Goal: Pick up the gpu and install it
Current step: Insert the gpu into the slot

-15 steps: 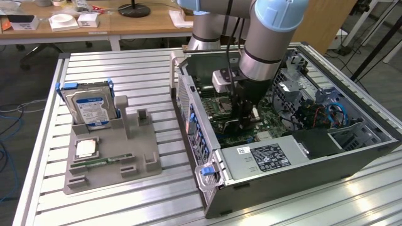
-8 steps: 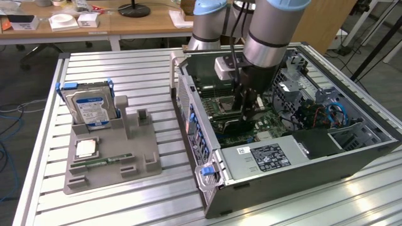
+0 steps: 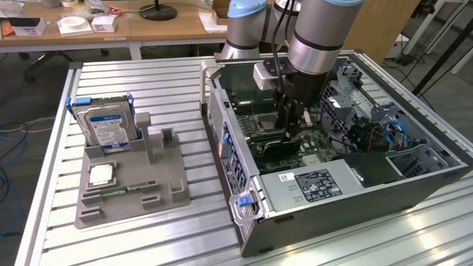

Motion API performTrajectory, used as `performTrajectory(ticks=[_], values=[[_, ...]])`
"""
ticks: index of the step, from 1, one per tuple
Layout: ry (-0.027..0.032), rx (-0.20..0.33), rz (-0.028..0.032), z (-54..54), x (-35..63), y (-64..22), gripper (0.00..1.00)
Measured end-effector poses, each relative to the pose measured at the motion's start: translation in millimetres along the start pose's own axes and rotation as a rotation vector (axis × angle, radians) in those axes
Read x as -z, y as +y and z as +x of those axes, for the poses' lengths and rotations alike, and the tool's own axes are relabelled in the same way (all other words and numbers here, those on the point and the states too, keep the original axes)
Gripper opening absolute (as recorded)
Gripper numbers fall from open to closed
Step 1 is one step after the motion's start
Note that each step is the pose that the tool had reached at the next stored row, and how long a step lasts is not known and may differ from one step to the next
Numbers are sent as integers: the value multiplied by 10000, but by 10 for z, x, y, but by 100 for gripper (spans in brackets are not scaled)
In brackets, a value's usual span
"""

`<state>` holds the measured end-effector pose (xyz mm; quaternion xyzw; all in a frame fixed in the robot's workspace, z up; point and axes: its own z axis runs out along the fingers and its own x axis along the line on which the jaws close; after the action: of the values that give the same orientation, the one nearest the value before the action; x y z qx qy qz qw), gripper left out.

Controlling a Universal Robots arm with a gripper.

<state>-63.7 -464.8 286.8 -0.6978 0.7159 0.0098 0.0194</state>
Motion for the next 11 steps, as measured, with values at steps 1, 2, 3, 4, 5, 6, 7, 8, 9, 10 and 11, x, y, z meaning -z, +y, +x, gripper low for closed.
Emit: performTrajectory(ticks=[1,2,3,4,5,6,7,8,9,10,11], values=[[-1,0,0,0,0,0,43],[-1,0,1,0,0,0,37],[0,0,0,0,0,0,31],[-1,0,1,0,0,0,31],[-1,0,0,0,0,0,25],[0,0,1,0,0,0,20],[-1,0,1,0,0,0,20],[0,0,1,0,0,0,14],[0,0,1,0,0,0,11],[0,0,0,0,0,0,11],[0,0,0,0,0,0,11]])
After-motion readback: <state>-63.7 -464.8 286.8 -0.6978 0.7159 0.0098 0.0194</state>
